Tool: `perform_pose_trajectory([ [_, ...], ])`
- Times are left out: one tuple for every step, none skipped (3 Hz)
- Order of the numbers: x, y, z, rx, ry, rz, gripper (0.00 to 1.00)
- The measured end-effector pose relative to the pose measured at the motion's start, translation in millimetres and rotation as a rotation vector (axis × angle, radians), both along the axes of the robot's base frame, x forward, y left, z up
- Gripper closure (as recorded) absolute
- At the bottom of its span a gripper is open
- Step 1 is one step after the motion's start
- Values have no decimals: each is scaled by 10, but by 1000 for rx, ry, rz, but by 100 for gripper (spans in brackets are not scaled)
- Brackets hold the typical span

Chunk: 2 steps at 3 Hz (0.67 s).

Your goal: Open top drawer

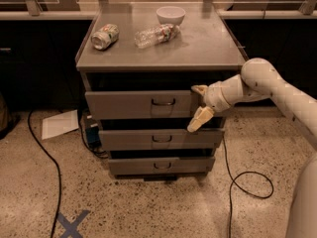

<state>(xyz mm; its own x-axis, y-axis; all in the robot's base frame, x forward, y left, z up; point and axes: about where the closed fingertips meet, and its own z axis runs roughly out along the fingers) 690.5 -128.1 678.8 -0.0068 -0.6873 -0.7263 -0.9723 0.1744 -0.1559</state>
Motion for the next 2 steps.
perform_pose_trajectory([
  [-21, 40, -84, 21, 29, 13, 0],
  [-84, 59, -49, 29, 43, 22, 0],
])
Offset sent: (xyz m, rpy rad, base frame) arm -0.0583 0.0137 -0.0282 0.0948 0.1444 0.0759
